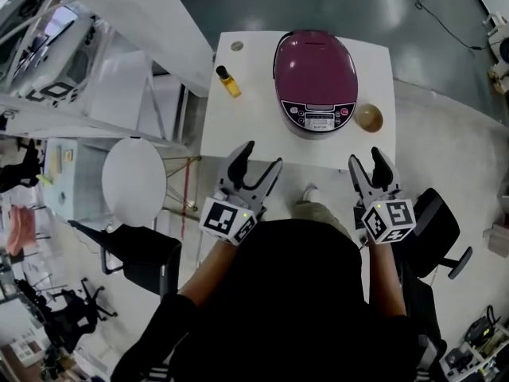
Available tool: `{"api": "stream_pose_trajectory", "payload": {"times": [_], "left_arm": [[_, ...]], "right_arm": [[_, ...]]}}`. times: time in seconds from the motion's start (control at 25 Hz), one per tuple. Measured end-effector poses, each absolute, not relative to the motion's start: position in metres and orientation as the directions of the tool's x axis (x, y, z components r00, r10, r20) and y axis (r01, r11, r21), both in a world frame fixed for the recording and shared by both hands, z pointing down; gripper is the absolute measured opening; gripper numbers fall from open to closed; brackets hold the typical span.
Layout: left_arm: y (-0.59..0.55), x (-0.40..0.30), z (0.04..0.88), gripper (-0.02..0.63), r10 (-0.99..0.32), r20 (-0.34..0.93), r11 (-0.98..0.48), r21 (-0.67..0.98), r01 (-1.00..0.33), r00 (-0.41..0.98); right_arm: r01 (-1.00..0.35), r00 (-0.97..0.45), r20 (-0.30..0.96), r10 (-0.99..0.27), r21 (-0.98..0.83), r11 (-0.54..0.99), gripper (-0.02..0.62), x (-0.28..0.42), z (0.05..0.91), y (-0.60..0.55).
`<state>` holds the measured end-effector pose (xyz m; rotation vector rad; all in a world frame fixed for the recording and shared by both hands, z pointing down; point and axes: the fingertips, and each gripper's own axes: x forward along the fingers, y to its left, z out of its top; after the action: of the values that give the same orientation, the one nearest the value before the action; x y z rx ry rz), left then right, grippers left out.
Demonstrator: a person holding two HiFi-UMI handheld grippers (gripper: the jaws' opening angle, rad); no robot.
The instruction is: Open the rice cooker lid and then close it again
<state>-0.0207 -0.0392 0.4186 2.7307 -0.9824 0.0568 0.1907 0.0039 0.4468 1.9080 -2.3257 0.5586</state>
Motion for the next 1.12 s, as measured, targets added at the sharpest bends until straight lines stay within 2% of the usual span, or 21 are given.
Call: {"api": "stream_pose_trajectory", "payload": {"times": [0.32,0.68,1.12], "left_arm": [[-0.046,0.028,0.423,0.253,-0.636,0.157,-0.724,0.218,-0.654,0.756],[-0.053,0.058,0.419,0.253,-0.667,0.166,-0.701,0.190,-0.687,0.726],[-0.069,0.062,0.427,0.253,-0.620,0.181,-0.729,0.227,-0.646,0.764]], "right_arm": [[-0.922,-0.334,0.291,-0.897,-0.299,0.246,0.224,0.201,0.463,-0.015],[-0.889,-0.438,0.294,-0.850,-0.283,0.360,0.224,0.206,0.460,-0.038],[-0.892,-0.423,0.329,-0.844,-0.316,0.323,0.222,0.197,0.467,-0.060]]}}
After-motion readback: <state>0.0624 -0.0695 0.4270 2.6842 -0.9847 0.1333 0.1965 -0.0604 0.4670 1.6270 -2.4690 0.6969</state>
